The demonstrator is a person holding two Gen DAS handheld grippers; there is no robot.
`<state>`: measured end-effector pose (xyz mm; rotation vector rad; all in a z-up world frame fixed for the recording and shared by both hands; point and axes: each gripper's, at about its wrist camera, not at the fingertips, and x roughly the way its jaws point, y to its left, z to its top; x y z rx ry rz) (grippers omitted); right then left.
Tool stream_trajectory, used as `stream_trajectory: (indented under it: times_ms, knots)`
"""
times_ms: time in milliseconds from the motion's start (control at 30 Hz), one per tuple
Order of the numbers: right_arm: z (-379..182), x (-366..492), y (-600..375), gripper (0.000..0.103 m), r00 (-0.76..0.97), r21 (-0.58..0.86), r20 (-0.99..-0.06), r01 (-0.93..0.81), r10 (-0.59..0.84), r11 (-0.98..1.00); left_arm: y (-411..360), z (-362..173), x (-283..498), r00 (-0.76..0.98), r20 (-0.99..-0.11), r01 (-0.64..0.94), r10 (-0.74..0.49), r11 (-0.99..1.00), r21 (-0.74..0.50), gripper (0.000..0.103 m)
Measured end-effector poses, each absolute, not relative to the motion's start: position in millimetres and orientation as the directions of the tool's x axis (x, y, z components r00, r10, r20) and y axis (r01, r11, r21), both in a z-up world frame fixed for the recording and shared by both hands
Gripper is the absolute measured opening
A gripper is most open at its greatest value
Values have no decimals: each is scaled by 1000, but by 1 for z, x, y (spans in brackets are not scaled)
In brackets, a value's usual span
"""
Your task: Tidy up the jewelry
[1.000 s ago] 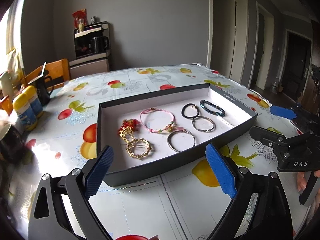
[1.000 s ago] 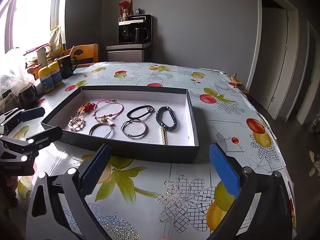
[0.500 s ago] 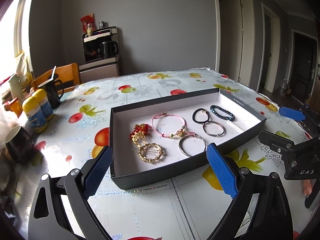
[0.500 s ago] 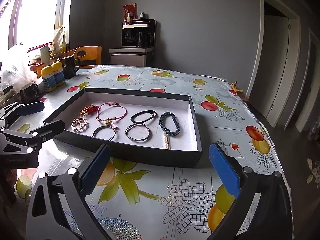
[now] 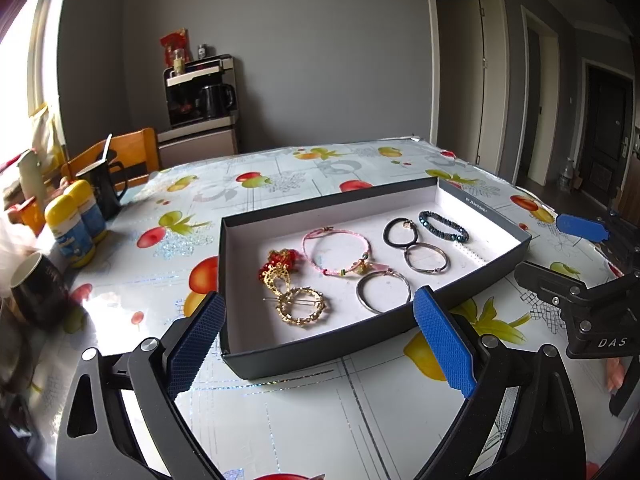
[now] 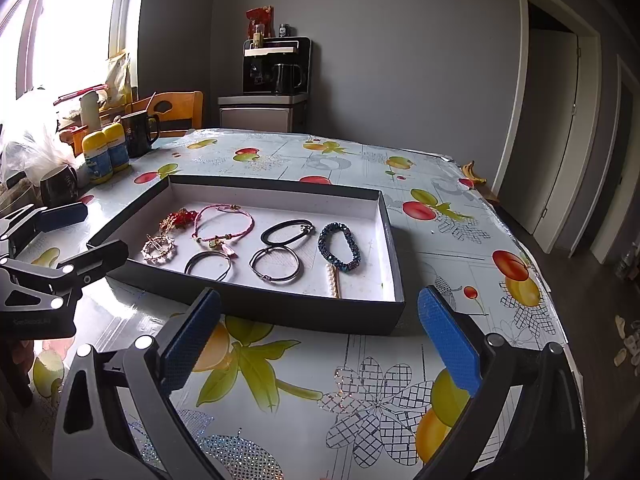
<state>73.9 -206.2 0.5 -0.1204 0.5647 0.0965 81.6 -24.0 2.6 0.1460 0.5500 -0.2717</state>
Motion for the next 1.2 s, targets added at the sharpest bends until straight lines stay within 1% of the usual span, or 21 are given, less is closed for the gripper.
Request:
stream_trajectory:
  times_ms: [700, 1033, 1200]
  knots:
    - [1, 74, -206, 97, 840, -88, -539, -124, 58, 988, -25, 2, 82, 817, -534, 296, -218, 953, 63, 97]
    - [0, 74, -206, 97, 840, -88, -540, -124, 57, 988, -25, 1, 85, 804, -551, 301, -223, 952, 54, 97]
    - [1, 74, -206, 97, 839, -88, -540, -124, 57, 988, -25, 2, 84, 803, -546, 317, -240, 947, 49, 97]
